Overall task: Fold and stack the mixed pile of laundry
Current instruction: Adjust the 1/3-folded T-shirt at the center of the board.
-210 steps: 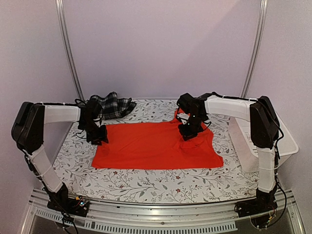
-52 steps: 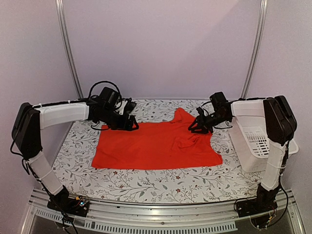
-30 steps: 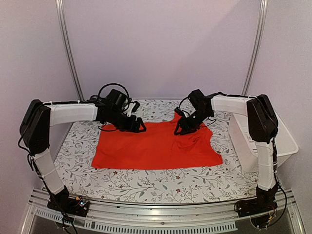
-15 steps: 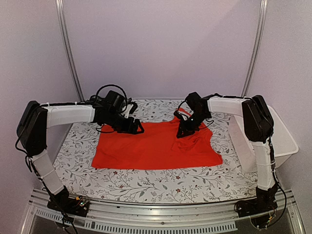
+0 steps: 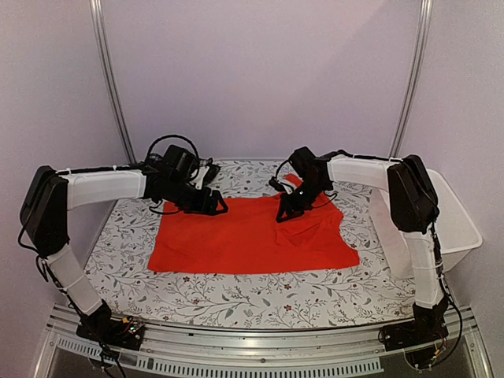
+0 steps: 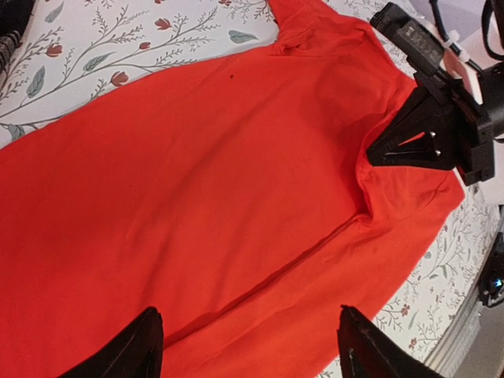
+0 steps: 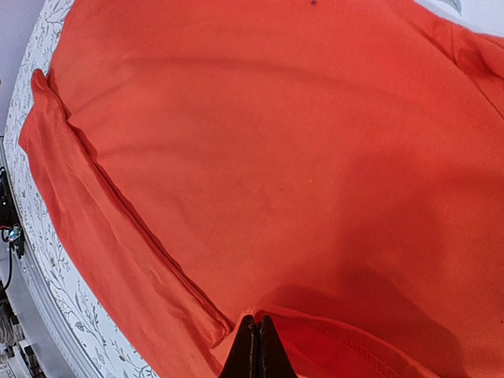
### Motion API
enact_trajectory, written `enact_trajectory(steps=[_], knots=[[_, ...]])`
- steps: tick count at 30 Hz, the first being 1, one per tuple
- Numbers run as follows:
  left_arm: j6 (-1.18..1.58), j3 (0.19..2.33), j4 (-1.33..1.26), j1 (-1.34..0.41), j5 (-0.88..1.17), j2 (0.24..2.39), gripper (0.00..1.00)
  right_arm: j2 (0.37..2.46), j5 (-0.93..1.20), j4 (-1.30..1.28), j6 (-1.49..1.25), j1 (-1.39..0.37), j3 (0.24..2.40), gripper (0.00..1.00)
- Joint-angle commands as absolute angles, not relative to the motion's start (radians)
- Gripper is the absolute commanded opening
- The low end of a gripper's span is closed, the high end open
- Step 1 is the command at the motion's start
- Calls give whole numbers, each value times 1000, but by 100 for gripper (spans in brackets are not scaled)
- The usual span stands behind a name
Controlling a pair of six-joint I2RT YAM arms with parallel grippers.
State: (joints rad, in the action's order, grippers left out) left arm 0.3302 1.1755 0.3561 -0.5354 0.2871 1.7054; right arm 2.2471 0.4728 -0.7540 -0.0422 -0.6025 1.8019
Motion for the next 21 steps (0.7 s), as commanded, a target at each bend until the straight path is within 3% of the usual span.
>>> enact_trajectory(steps=[1, 10, 13, 14, 17, 18, 21], knots=[[329, 1152, 349, -521, 282, 1673, 76, 2281, 460, -752, -21, -630, 1844, 0], [344, 1129, 351, -516, 266, 1659, 76, 2319, 434, -765, -11, -663, 1907, 0], [357, 1113, 349, -507, 264, 1650, 76, 2316, 427, -777, -11, -664, 1923, 5], [363, 1107, 349, -505, 261, 1647, 76, 2302, 426, -781, -11, -664, 1922, 10], [376, 1087, 357, -497, 236, 1628, 77, 2225, 407, -793, -12, -657, 1896, 42], [383, 1077, 358, -492, 230, 1622, 78, 2187, 404, -789, -26, -647, 1868, 48], [419, 1038, 359, -467, 235, 1605, 80, 2066, 424, -757, -79, -604, 1724, 54]])
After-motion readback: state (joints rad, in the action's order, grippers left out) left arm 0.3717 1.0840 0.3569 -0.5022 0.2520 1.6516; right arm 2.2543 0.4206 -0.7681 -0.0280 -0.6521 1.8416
